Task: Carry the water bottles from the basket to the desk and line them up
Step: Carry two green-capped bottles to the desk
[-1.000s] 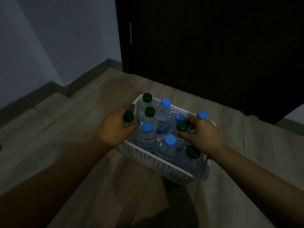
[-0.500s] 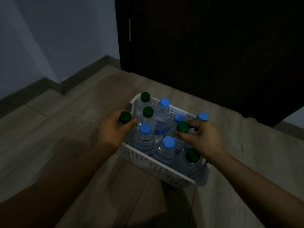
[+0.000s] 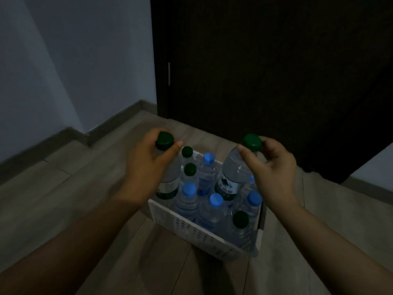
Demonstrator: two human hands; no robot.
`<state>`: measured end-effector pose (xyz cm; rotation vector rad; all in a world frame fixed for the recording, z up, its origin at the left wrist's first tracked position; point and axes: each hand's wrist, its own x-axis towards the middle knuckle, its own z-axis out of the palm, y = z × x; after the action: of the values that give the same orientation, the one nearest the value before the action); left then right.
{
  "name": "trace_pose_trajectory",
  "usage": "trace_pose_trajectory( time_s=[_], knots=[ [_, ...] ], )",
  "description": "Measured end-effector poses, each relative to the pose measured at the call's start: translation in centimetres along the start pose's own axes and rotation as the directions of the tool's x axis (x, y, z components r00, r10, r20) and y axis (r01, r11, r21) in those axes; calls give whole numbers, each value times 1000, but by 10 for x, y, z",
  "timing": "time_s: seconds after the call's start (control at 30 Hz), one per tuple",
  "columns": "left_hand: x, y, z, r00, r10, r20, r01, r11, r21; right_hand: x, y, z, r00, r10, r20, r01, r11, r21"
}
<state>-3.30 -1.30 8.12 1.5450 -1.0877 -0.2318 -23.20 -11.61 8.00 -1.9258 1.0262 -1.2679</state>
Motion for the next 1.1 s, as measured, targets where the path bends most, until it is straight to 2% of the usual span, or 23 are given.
trace_pose_trajectory(
  time_s=[0.2, 0.33, 0.43, 0.63, 0.8, 0.93, 1.1],
  knots=[
    [28, 60, -18, 987, 86, -134, -91, 995, -35, 20, -70, -9, 987, -72, -142, 106, 963, 247],
    [42, 95, -25, 986, 84, -142, -99, 990, -101, 41, -110, -14, 978, -147, -146, 179, 955, 237],
    [56, 119, -28, 987, 86, -133, -105, 985, -140, 56, -132, -16, 986, -125, -107, 150, 950, 273],
    [93, 172, -42, 998, -19, -53, 9, 982, -189, 96, -182, -16, 997, -70, -42, 80, 952, 297],
    [128, 229, -62, 994, -104, 41, 106, 993, -55, 139, -237, -31, 1000, 3, 2, -3, 948, 317],
    [157, 295, -90, 989, -143, 23, 142, 989, 31, 172, -301, -51, 1000, -4, 3, 3, 963, 269],
    [194, 406, -140, 978, -205, -36, 206, 979, 13, 215, -414, -95, 999, 9, -41, -1, 980, 198]
  ],
)
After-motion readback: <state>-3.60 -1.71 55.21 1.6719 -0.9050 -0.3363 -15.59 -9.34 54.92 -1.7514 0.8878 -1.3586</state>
